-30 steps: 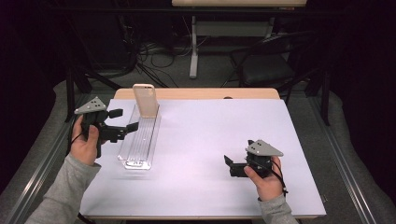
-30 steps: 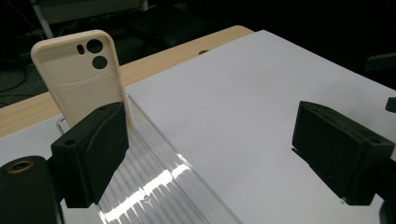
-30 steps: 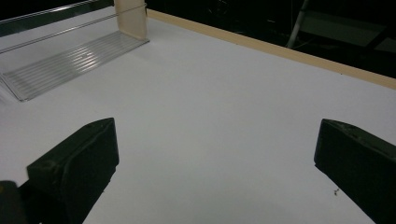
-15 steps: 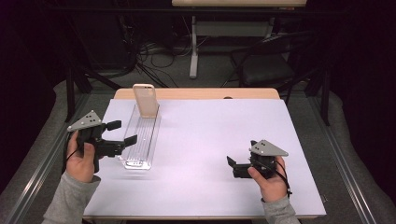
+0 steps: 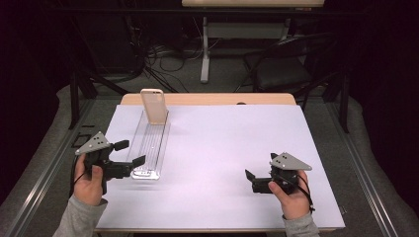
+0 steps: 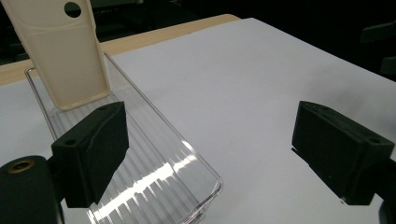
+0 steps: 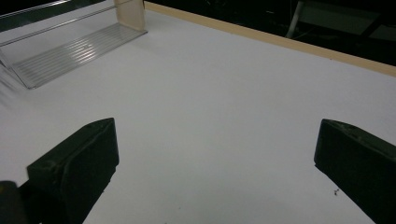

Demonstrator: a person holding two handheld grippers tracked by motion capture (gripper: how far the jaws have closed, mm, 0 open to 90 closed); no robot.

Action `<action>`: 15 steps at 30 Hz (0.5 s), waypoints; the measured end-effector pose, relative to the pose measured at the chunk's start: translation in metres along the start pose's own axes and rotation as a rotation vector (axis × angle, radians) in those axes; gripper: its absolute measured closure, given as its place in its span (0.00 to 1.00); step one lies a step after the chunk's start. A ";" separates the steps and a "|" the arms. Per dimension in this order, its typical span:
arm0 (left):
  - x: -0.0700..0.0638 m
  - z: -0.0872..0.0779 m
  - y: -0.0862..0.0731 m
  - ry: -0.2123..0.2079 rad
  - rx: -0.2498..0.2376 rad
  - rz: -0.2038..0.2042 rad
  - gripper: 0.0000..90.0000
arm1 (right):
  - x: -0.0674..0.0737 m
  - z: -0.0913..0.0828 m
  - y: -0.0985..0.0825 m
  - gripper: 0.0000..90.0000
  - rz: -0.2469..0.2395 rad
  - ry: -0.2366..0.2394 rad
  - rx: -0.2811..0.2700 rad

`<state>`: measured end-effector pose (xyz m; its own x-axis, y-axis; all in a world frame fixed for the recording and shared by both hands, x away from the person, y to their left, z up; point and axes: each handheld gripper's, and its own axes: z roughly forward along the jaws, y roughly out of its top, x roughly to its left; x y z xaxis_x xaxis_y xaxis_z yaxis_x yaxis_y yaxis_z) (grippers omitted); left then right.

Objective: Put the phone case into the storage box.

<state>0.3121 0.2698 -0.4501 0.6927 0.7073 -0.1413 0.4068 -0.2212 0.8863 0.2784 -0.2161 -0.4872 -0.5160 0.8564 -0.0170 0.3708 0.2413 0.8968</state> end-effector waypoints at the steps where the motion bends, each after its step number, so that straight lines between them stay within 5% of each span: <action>1: 0.001 0.001 -0.003 0.000 0.000 -0.002 0.12 | -0.001 -0.001 -0.001 0.00 0.002 -0.001 0.004; 15: 0.006 -0.007 -0.020 0.029 -0.059 -0.006 0.13 | -0.006 -0.001 -0.015 0.00 0.015 -0.026 0.005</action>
<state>0.3034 0.2835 -0.4658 0.6722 0.7280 -0.1349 0.3750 -0.1776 0.9099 0.2751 -0.2249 -0.4997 -0.4902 0.8715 -0.0151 0.3820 0.2303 0.8950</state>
